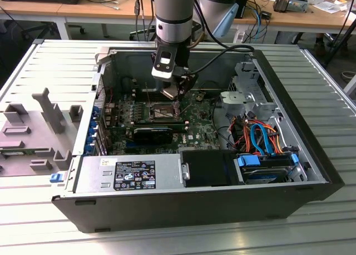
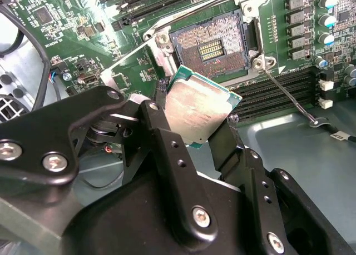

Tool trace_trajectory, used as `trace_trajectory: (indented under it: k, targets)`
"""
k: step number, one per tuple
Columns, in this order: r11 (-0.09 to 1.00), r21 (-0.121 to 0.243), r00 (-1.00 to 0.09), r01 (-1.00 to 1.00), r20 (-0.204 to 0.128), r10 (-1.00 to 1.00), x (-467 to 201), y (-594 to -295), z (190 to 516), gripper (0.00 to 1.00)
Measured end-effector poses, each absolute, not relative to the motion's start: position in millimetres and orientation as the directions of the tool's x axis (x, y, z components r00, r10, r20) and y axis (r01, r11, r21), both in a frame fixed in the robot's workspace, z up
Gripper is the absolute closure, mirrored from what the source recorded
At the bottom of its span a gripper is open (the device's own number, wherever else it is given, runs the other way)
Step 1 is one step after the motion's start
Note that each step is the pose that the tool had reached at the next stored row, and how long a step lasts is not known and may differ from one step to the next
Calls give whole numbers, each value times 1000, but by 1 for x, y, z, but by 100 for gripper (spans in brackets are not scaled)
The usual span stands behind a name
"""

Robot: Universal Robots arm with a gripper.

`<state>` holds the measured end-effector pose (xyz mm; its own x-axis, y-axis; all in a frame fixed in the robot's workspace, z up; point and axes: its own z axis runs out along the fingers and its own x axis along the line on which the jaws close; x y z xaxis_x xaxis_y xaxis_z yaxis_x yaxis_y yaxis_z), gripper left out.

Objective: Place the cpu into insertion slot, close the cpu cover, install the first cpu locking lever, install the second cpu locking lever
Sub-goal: 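Place the cpu into insertion slot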

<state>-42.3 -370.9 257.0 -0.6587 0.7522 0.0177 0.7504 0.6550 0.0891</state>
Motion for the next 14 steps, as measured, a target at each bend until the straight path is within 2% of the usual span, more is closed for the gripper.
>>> trace_trajectory:
  k: [14]
  targets:
    - [641,89,-645,762,18,764,-42,-371,257,45]
